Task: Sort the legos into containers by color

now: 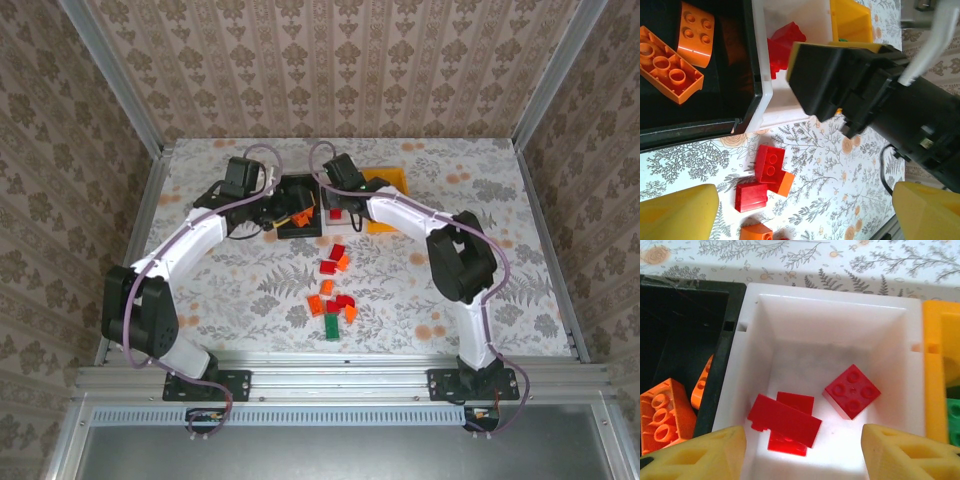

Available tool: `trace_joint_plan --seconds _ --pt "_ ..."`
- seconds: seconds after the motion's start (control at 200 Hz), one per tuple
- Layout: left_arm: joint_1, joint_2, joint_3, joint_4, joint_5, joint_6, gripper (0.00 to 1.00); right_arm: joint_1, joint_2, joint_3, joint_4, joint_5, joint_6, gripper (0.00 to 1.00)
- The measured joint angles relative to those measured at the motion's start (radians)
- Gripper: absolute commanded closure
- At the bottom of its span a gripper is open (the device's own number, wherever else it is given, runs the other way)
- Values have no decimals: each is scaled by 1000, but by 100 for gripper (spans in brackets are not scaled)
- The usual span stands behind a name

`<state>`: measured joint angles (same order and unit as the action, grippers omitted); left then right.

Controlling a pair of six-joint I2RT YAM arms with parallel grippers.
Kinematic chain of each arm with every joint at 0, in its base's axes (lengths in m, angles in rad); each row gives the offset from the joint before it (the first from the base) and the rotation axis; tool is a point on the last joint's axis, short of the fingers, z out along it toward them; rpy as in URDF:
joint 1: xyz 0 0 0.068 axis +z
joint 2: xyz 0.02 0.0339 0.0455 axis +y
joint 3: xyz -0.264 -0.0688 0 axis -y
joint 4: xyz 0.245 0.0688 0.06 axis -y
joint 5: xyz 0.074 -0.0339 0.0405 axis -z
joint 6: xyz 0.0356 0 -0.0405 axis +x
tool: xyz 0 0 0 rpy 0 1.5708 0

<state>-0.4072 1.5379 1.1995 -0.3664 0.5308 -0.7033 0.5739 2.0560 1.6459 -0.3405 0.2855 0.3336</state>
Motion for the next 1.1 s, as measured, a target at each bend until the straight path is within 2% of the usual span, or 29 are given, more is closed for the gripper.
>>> trace_joint_plan --seconds 0.115,0.25,0.445,0.775,1.105 --pt "0 0 0 -1 -2 0 8 30 -121 -97 9 24 -16 38" --pt "1 -2 0 -4 -6 2 8 145 -243 -214 34 66 -8 39" --pt "5 -7 0 -31 -14 8 8 239 -243 -359 51 116 78 42" --pt "5 -8 0 -30 -18 8 8 227 -120 -364 46 114 158 37" --pt "5 -8 0 -30 -30 8 8 198 -103 -364 55 94 248 37"
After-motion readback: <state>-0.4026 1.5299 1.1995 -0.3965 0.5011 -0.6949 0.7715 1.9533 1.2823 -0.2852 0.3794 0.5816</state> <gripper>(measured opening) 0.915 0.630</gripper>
